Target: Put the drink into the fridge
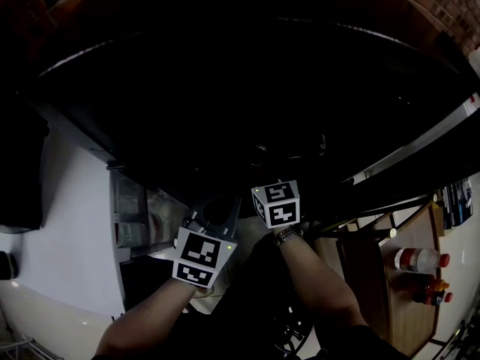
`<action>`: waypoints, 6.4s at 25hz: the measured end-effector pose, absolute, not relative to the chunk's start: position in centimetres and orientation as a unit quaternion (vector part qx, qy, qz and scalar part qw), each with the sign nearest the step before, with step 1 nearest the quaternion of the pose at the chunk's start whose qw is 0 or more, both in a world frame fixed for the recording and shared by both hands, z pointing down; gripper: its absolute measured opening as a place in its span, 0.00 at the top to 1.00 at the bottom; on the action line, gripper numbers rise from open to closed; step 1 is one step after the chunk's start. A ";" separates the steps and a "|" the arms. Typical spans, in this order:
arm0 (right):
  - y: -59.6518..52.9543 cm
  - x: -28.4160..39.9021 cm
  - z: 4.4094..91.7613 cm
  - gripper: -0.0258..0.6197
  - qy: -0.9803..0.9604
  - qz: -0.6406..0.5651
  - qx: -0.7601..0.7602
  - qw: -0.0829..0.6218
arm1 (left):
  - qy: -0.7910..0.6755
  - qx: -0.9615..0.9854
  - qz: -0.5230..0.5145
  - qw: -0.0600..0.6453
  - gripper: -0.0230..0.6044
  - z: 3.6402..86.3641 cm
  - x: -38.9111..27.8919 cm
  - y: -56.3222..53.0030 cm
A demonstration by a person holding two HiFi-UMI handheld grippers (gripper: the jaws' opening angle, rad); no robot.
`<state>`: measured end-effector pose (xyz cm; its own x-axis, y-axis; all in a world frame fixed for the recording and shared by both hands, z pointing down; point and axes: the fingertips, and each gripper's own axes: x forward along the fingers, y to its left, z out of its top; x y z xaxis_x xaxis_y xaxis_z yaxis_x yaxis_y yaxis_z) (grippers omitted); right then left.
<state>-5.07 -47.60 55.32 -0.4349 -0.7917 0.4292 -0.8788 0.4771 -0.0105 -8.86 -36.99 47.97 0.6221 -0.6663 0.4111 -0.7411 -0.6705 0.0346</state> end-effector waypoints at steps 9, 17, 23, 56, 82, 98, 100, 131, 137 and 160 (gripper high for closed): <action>-43.5 -3.7 55.9 0.37 -0.826 0.142 0.506 0.205 | -0.392 0.898 0.172 0.106 0.96 46.5 -8.4 -35.5; -35.7 -1.9 50.8 0.37 -0.824 0.119 0.525 0.175 | -0.395 0.903 0.133 0.103 0.96 44.3 -7.2 -30.6; -27.5 -0.4 47.0 0.37 -0.819 0.098 0.546 0.148 | -0.397 0.905 0.114 0.098 0.96 43.0 -6.8 -24.1; 1.2 20.5 34.7 0.60 -0.707 0.041 0.702 0.071 | -0.256 0.963 0.077 0.029 0.96 35.5 11.5 -1.1; -5.4 37.7 40.8 0.52 -0.554 0.145 0.815 0.089 | -0.139 0.982 0.125 -0.012 0.96 36.6 23.1 -7.8; -7.4 39.2 41.4 0.55 -0.536 0.148 0.826 0.091 | -0.140 0.983 0.120 0.011 0.96 37.4 23.2 -11.5; -7.2 38.6 41.3 0.55 -0.541 0.148 0.823 0.091 | -0.149 0.982 0.119 0.014 0.96 37.4 22.5 -11.7; -4.2 10.3 34.0 0.55 -0.767 0.055 0.633 0.093 | -0.325 0.942 0.079 0.025 0.96 35.3 1.1 -5.2; -5.8 4.4 34.7 0.55 -0.801 0.052 0.589 0.100 | -0.366 0.927 0.077 0.034 0.96 35.8 -4.0 -6.5; -25.4 -7.2 36.3 0.55 -0.867 0.039 0.482 0.120 | -0.449 0.887 0.090 0.056 0.96 38.4 -12.1 -20.4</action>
<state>-7.23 -25.35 36.27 -0.5067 -0.8260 0.2468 -0.8450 0.5327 0.0478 -12.06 -20.39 38.38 0.5808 -0.7867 0.2093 -0.8067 -0.5906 0.0186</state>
